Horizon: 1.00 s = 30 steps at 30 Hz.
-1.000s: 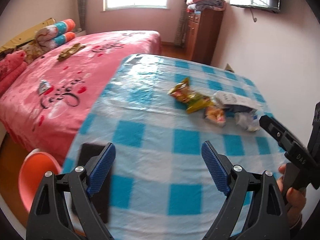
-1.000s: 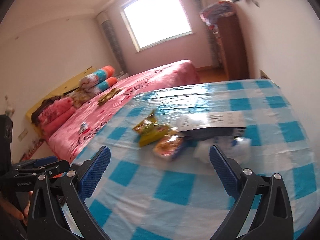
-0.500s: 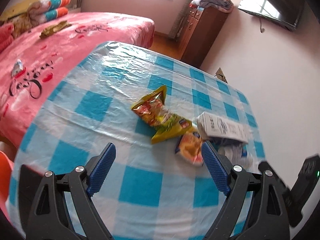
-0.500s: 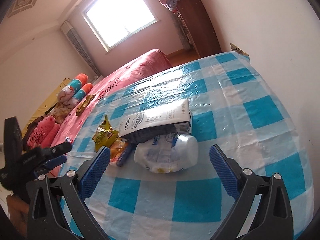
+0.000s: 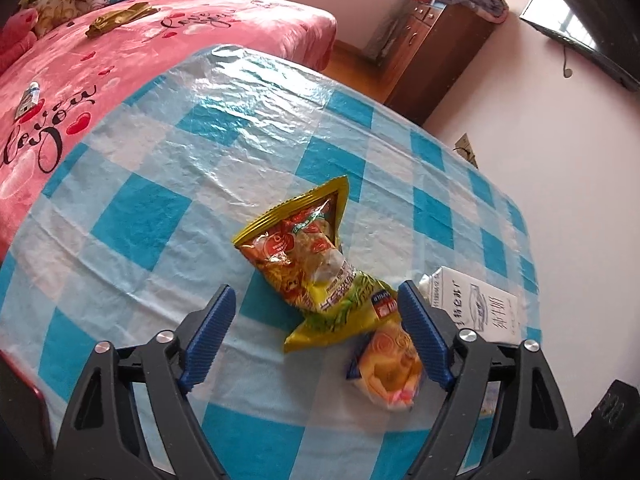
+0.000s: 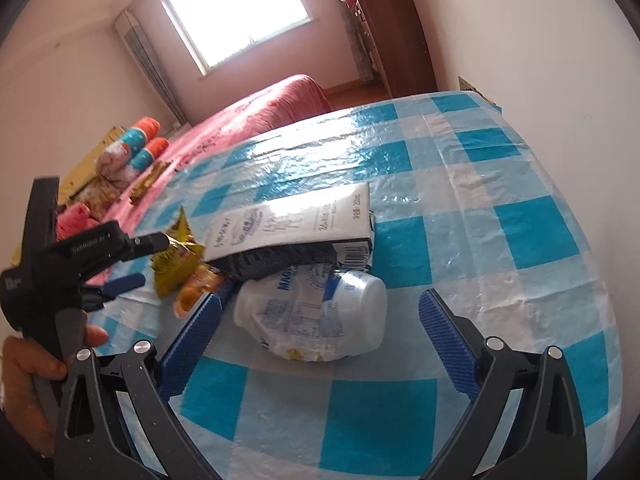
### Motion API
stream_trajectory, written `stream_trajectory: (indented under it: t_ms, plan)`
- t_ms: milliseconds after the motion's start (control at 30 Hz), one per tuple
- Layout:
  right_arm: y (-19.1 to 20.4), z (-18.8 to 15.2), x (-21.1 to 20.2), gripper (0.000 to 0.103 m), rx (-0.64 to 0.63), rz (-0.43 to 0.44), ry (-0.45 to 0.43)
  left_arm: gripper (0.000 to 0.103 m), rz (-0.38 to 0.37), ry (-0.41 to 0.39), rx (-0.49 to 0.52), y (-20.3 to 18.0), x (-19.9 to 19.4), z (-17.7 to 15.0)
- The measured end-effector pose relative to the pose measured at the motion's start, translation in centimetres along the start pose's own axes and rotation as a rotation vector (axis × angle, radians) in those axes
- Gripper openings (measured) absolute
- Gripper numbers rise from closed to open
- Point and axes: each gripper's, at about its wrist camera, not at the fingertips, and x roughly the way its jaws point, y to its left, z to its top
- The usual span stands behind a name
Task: Collect trash
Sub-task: 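Grasp the yellow chip bag with the left gripper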
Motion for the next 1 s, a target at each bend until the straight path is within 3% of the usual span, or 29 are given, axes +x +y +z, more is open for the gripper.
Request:
stream_trajectory:
  t_ms: [467,567,733,1000]
  plan:
    - [0.4,0.3,2.2,0.098,-0.009,-0.016,0.047,0.071,0.075,-0.009,0.042,-0.8,2.0,1.2]
    - [0.8,0.3,2.6,0.098,-0.030,-0.048,0.051,0.066,0.083,-0.016,0.055,-0.8,2.0,1.3]
    - [1.6,0.3,3.1,0.099,-0.070,-0.099,0.069,0.048,0.077,-0.033,0.096,-0.5,1.7,1.0]
    - [2.2,0.1,3.2,0.099,-0.105,-0.108,0.083,0.042,0.059,-0.034,0.141,-0.2,1.1,0.3]
